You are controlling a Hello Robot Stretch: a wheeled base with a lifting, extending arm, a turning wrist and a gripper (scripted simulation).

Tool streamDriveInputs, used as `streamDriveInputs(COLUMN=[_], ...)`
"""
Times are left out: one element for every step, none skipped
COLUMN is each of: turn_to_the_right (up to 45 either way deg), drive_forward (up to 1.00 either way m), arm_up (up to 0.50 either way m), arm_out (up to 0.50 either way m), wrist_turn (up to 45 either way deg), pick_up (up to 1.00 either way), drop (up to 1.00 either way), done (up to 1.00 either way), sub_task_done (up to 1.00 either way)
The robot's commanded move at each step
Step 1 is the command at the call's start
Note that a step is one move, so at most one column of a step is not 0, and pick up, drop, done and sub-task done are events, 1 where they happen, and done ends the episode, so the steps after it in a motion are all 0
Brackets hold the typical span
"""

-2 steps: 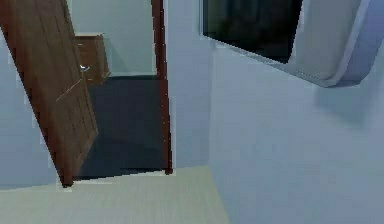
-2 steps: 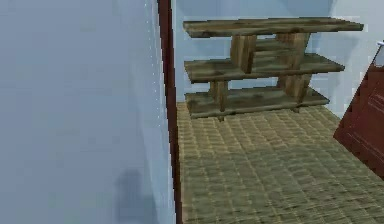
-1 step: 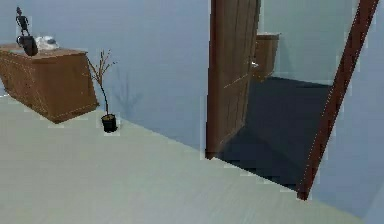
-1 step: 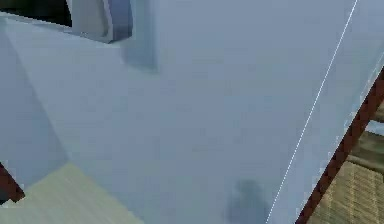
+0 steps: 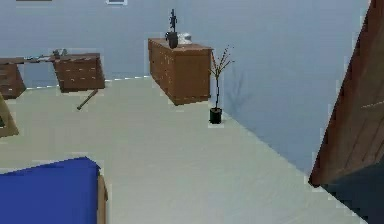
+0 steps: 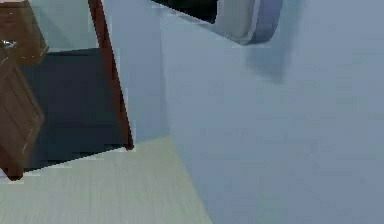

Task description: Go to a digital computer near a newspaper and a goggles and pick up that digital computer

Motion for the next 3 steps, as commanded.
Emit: streamDriveInputs(turn_to_the_right=[0.0, -3.0, 0.0], drive_forward=[1.00, 0.00, 0.85], arm_up=[0.00, 0.00, 0.00], arm_out=[0.00, 0.00, 0.00], wrist_turn=[0.0, 0.0, 0.0], pick_up=[0.00, 0.00, 0.00], drop=[0.00, 0.00, 0.00], done=[0.00, 0.00, 0.00], sub_task_done=[0.00, 0.00, 0.00])
